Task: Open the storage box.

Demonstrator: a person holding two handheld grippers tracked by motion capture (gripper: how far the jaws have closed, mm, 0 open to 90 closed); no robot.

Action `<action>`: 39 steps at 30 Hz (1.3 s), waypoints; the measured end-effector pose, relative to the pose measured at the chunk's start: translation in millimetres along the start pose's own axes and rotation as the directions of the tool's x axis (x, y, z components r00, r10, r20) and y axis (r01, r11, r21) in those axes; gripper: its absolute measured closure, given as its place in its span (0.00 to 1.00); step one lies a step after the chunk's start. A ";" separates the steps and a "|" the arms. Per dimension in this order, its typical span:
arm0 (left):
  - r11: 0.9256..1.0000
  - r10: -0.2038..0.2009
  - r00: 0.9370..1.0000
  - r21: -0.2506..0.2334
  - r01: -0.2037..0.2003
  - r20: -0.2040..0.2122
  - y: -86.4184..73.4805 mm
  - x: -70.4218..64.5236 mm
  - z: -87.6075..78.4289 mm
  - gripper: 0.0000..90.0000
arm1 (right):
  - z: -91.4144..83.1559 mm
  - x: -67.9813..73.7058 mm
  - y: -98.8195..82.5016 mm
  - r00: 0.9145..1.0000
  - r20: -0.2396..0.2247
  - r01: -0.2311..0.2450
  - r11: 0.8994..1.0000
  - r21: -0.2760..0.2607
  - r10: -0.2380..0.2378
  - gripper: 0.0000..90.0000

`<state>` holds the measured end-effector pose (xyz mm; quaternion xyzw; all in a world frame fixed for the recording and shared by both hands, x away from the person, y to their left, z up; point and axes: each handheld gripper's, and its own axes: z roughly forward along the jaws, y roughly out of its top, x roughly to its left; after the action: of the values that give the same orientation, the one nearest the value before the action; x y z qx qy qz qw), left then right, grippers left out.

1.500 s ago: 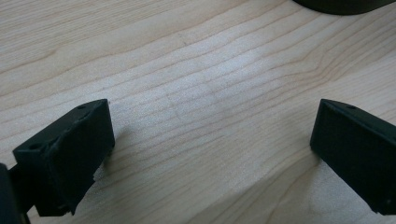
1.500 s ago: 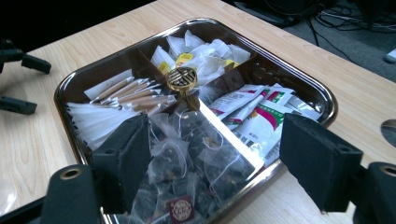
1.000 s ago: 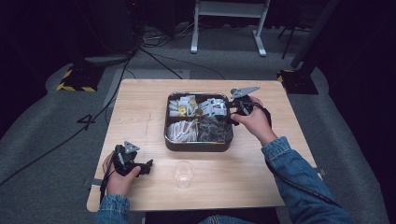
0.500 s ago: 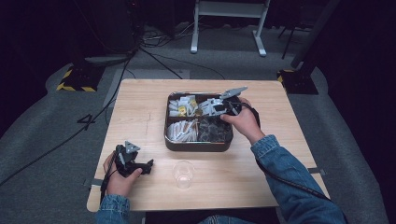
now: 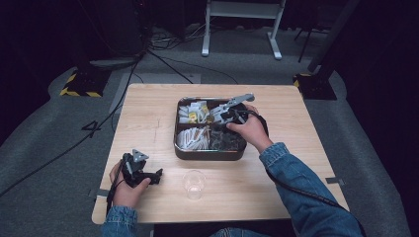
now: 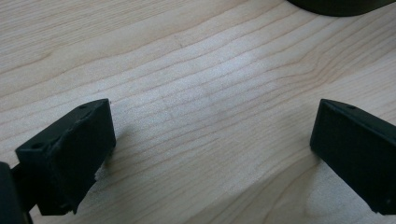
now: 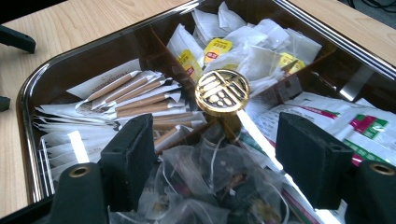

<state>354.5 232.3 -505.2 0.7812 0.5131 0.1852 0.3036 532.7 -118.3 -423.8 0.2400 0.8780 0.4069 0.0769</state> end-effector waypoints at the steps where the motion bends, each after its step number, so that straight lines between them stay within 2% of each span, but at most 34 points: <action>1: 1.000 0.000 1.000 0.000 0.000 0.000 0.0 0.0 0.0 0.00 | 3.6 1.4 1.7 1.000 0.002 0.000 1.000 0.005 0.000 0.33; 7: 1.000 0.000 1.000 0.000 0.000 0.000 0.0 0.0 0.0 0.00 | 14.9 -0.7 4.4 1.000 0.006 -0.011 1.000 0.011 0.011 0.36; 14: 1.000 0.000 1.000 0.000 0.000 0.000 0.0 0.0 0.0 0.00 | 27.9 -5.6 4.6 1.000 -0.011 -0.028 1.000 0.010 0.028 0.42; 20: 1.000 0.000 1.000 0.000 0.000 0.000 0.0 0.0 0.0 0.00 | 35.3 -3.1 7.8 1.000 0.009 -0.004 1.000 -0.005 0.004 0.44; 24: 1.000 0.000 1.000 0.000 0.000 0.000 0.0 0.0 0.0 0.00 | 37.8 0.6 8.8 0.998 0.043 0.038 0.999 0.003 -0.038 0.46; 32: 1.000 0.000 1.000 0.000 0.000 -0.001 -0.2 -1.5 -0.1 0.01 | 36.2 -0.1 7.7 0.998 0.057 0.036 0.999 -0.003 -0.035 0.61; 39: 1.000 0.003 1.000 0.001 -0.003 -0.002 -0.1 -1.9 -0.2 0.01 | 36.2 0.1 7.7 0.998 0.050 0.035 0.999 -0.004 -0.035 0.65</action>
<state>353.6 230.6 -505.1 0.7821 0.5121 0.1860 0.3025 547.4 -89.5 -441.9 0.2346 0.8788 0.4015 0.1067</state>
